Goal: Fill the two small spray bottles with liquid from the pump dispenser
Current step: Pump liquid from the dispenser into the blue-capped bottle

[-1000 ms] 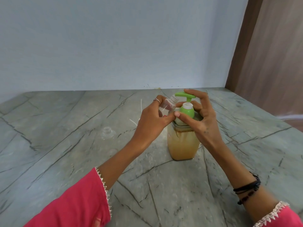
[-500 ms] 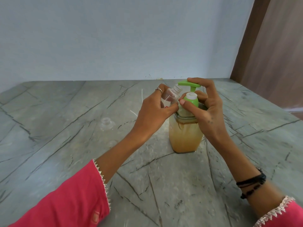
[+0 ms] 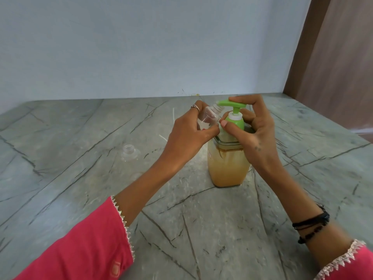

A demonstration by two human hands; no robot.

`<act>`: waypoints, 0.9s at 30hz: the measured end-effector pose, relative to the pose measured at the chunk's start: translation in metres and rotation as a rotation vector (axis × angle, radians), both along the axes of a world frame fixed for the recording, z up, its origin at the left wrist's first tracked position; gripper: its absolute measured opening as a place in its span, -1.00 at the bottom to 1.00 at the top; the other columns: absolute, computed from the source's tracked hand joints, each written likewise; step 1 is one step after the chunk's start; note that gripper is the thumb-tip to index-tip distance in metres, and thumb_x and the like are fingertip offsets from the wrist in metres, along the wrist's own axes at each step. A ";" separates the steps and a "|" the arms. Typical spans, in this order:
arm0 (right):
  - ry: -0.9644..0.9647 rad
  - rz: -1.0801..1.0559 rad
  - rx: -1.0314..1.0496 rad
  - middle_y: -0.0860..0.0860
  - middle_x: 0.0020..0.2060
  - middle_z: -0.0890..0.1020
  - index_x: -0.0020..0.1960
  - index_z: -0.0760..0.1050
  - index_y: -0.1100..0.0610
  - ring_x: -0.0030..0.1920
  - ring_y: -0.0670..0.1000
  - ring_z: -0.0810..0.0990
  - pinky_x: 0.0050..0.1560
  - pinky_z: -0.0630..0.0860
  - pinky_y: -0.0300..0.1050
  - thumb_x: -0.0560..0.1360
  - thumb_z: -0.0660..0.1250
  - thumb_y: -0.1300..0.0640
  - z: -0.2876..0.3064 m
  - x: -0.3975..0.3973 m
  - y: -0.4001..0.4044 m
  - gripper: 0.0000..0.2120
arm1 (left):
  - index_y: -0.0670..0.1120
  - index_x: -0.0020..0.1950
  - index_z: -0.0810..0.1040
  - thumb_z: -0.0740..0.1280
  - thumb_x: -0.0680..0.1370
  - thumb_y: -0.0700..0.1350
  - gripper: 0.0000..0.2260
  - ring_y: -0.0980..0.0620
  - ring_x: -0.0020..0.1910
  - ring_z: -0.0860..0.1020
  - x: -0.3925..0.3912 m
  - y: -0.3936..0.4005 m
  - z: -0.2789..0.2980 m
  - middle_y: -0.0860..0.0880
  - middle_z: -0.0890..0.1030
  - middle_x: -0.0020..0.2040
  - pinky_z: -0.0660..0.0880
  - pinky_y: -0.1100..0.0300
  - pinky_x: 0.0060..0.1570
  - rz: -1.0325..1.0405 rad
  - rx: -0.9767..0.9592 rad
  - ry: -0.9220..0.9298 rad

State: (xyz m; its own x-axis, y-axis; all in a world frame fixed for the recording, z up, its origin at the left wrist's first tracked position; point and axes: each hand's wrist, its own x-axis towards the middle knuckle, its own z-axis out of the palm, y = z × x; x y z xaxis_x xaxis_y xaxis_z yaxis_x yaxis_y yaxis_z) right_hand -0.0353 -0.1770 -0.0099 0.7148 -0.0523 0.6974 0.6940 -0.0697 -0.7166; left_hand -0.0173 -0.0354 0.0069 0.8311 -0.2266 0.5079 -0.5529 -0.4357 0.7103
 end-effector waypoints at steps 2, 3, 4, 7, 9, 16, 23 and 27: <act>-0.006 -0.013 -0.028 0.07 -0.03 0.67 0.16 0.39 0.05 -0.05 0.04 0.69 -0.08 0.62 -0.06 0.45 0.40 0.36 -0.001 0.000 0.000 -0.62 | -0.02 -0.02 0.40 0.36 0.49 -0.08 -0.83 0.14 -0.39 0.38 -0.001 -0.001 0.002 0.02 0.54 -0.06 0.38 0.45 -0.38 0.000 0.007 0.003; -0.011 -0.016 -0.039 0.06 -0.03 0.67 0.17 0.39 0.03 -0.04 0.04 0.68 -0.06 0.62 -0.05 0.45 0.40 0.34 -0.001 0.000 -0.001 -0.60 | -0.02 -0.02 0.39 0.36 0.49 -0.09 -0.83 0.15 -0.39 0.39 -0.002 -0.001 0.002 0.02 0.53 -0.06 0.38 0.47 -0.38 0.006 0.010 0.003; -0.015 -0.020 -0.047 0.04 -0.02 0.67 0.18 0.39 -0.01 -0.03 0.03 0.68 -0.05 0.62 -0.05 0.45 0.40 0.32 -0.001 0.000 -0.001 -0.59 | -0.01 -0.02 0.38 0.36 0.49 -0.10 -0.83 0.15 -0.39 0.40 -0.002 -0.002 0.002 0.03 0.53 -0.07 0.37 0.48 -0.37 0.012 0.013 0.000; -0.017 -0.028 -0.065 -0.09 -0.02 0.66 0.19 0.38 -0.09 0.00 -0.01 0.67 -0.02 0.59 -0.10 0.45 0.40 0.29 -0.001 -0.001 -0.002 -0.56 | -0.01 -0.04 0.39 0.36 0.49 -0.10 -0.84 0.15 -0.40 0.38 -0.001 -0.002 0.001 0.05 0.53 -0.10 0.38 0.47 -0.38 0.018 0.001 -0.011; -0.016 -0.022 -0.083 -0.11 0.01 0.65 0.23 0.39 -0.11 0.04 0.00 0.65 0.04 0.59 0.00 0.45 0.39 0.29 -0.001 0.000 -0.003 -0.53 | -0.01 -0.04 0.40 0.37 0.49 -0.10 -0.84 0.15 -0.40 0.39 0.001 -0.002 0.000 0.04 0.53 -0.10 0.38 0.46 -0.39 0.017 -0.007 -0.017; -0.008 0.000 -0.076 0.01 0.02 0.64 0.20 0.41 -0.01 -0.02 0.00 0.66 -0.05 0.59 -0.14 0.45 0.40 0.33 0.000 0.001 -0.004 -0.58 | 0.01 -0.07 0.41 0.40 0.45 -0.07 -0.82 0.17 -0.42 0.43 0.006 -0.004 0.002 0.07 0.53 -0.15 0.33 0.51 -0.43 0.052 0.028 -0.038; 0.025 0.002 0.022 0.08 -0.09 0.70 0.05 0.48 0.03 -0.11 0.07 0.70 -0.12 0.62 0.00 0.41 0.42 0.31 0.000 0.002 -0.002 -0.70 | 0.01 -0.08 0.45 0.37 0.43 -0.01 -0.85 0.18 -0.45 0.41 0.011 -0.002 0.000 0.18 0.43 -0.36 0.31 0.32 -0.39 0.078 0.085 -0.074; 0.029 -0.016 0.020 0.05 -0.10 0.70 0.03 0.48 0.02 -0.12 0.07 0.70 -0.13 0.63 0.03 0.41 0.41 0.31 0.000 0.002 -0.001 -0.71 | 0.00 -0.08 0.48 0.38 0.42 -0.03 -0.85 0.15 -0.47 0.38 0.013 0.000 0.000 0.17 0.42 -0.39 0.32 0.27 -0.39 0.075 0.094 -0.083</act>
State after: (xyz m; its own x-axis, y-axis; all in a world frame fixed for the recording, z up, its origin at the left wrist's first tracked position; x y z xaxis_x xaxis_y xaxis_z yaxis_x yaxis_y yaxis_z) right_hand -0.0338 -0.1779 -0.0097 0.7336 -0.0777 0.6751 0.6719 -0.0660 -0.7377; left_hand -0.0044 -0.0356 0.0066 0.8033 -0.2156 0.5551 -0.5716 -0.5406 0.6173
